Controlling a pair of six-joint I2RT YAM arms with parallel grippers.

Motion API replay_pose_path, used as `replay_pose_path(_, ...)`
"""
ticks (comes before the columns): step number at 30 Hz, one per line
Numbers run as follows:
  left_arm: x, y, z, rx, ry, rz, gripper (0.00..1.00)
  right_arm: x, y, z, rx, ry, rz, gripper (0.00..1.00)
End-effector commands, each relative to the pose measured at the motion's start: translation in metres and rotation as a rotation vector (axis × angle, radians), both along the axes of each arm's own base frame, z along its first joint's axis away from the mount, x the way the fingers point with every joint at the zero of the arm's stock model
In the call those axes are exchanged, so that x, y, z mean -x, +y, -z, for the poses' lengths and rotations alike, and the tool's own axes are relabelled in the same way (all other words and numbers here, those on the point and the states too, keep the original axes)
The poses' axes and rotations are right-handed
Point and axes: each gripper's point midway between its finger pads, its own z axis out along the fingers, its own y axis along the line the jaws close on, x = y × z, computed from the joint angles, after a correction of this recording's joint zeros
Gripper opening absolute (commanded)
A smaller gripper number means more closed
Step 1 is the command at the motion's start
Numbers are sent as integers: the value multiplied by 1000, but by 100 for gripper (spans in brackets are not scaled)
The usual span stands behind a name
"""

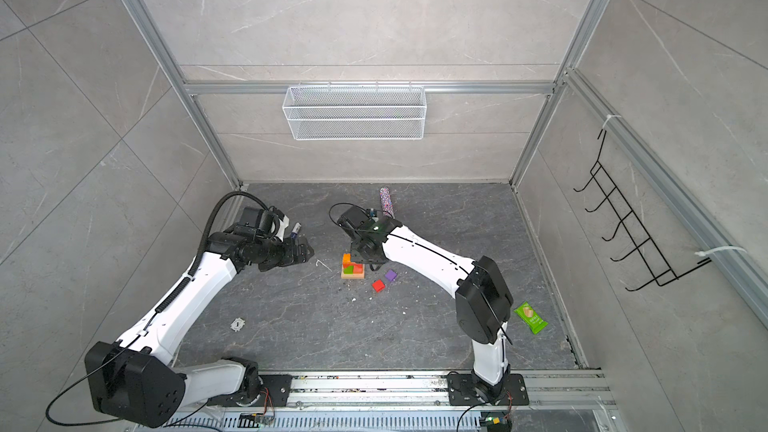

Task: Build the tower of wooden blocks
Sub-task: 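Lift the blue cube with the right gripper and carry it over the stack, then lower the blue cube onto the orange-yellow bar with the right gripper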

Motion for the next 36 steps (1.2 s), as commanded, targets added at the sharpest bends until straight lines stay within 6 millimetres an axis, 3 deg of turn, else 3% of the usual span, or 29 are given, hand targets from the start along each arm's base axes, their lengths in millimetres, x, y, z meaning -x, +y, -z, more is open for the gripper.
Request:
replay_pose_path(1, 8, 6, 0, -22, 21, 12, 99, 2, 7, 1, 23, 34, -34, 0)
replay_pose_path(24, 13, 10, 0, 53, 1, -5, 99, -20, 54, 16, 96, 53, -63, 0)
replay_pose_path(36, 12, 7, 2, 66, 10, 5, 99, -25, 54, 29, 128, 56, -29, 0)
